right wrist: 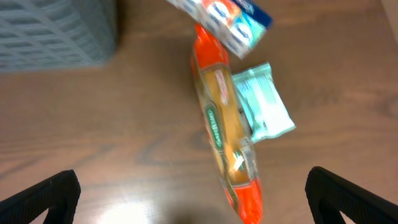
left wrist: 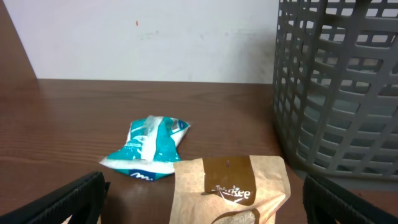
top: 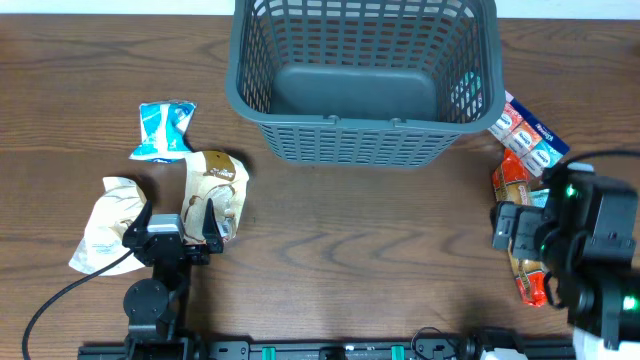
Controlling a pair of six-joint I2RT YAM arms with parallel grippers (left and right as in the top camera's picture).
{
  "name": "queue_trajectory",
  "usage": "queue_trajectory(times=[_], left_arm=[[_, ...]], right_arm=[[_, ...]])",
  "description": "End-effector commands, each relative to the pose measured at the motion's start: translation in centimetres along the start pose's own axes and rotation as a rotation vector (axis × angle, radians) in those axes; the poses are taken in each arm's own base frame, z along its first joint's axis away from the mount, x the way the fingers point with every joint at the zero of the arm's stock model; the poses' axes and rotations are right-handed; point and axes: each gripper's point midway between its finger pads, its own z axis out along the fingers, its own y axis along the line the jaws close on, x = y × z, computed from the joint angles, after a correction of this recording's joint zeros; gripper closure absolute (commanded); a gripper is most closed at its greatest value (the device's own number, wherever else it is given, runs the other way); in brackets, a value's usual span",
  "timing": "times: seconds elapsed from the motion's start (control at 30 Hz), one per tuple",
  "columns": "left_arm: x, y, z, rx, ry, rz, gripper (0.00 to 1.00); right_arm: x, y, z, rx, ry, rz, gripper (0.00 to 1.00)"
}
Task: Pack container
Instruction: 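Lower the right gripper over the spaghetti pack and close on it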
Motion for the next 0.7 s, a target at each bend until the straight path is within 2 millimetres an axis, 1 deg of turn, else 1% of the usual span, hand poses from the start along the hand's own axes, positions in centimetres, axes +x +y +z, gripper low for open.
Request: queue_trajectory(times=[0.0,0.07,0.2,0.27,0.4,0.53,0.6,0.67], left_arm=[[1.5,-0.1,0.0,0.007,0.051,-0.003,0.01],[1.5,-0.1,0.0,0.007,0.051,-0.003,0.01],[1.5,-0.1,0.0,0.007,0.051,-0.003,0.01],[1.5,-0.1,0.0,0.007,0.051,-0.003,0.01],[1.5,-0.1,0.0,0.007,0.051,-0.003,0.01],[1.5,-0.1,0.0,0.007,0.051,-0.003,0.01],[1.5,-0.1,0.0,0.007,0.051,-0.003,0.01],[1.5,-0.1,0.0,0.007,0.05,-0.003,0.01]], right_arm=[[-0.8,-1.2,-0.2,0.047,0.043,-0.022,0.01],[-0.7,-1.0,0.2,0.027,0.088,-0.063,0.01],[-0.3,-0.5,1.9,-0.005,0.177,-0.161,0.01],[-0.4,-0.5,2.8,-0.004,0.211,-0.176,0.01],[-0.6,-1.6,5.2,0.023,0.28,-0.15,0.01],[-0.8,-3.3,7.3,0.039,0.327,-0.102,0.01],[-0.9,-3.5,8.3,-0.002,0.335,-0.098,0.01],[-1.0,-3.1,9.0,-0.076,0.335,-0.113,0.01]])
